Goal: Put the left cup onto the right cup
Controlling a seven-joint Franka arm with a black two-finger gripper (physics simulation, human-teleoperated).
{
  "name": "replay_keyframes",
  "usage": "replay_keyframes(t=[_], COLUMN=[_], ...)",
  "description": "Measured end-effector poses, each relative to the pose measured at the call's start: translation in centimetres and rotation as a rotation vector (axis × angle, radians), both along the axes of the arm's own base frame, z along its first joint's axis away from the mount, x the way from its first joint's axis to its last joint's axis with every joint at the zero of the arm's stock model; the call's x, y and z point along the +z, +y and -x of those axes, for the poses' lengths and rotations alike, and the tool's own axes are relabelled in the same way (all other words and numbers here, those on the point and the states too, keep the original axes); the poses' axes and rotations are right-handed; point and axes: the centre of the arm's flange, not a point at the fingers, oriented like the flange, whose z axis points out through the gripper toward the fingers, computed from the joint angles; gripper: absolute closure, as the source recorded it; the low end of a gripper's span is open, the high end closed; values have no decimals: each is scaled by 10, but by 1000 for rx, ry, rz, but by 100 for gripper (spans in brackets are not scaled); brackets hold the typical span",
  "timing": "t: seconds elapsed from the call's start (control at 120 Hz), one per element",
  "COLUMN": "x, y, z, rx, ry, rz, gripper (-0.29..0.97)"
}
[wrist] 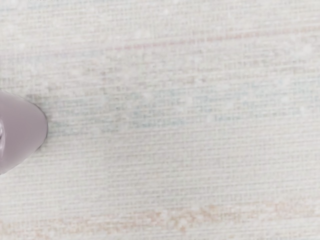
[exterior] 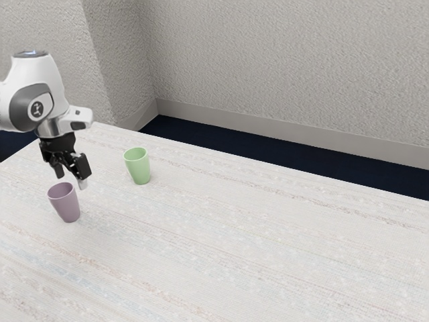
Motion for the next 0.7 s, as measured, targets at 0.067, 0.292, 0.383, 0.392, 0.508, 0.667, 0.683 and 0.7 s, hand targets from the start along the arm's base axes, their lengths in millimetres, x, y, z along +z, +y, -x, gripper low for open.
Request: replay_keyframes(t=[0.067,0.292,0.383,0.392,0.508,0.667,0.683,0.7], x=[-7,-30,-36,-36,-40,-48,-50,-51], y=[8,32,42,44,59,78,80,82], z=[-3,-12,-13,-13,-14,-11,-11,-10], rx=[12,41,51,52,62,71,72,73], ry=[-6,-18,-22,-22,-26,-20,-17,-16], rz=[10,44,54,54,57,58,58,58], gripper=[2,2,2,2,2,2,2,2])
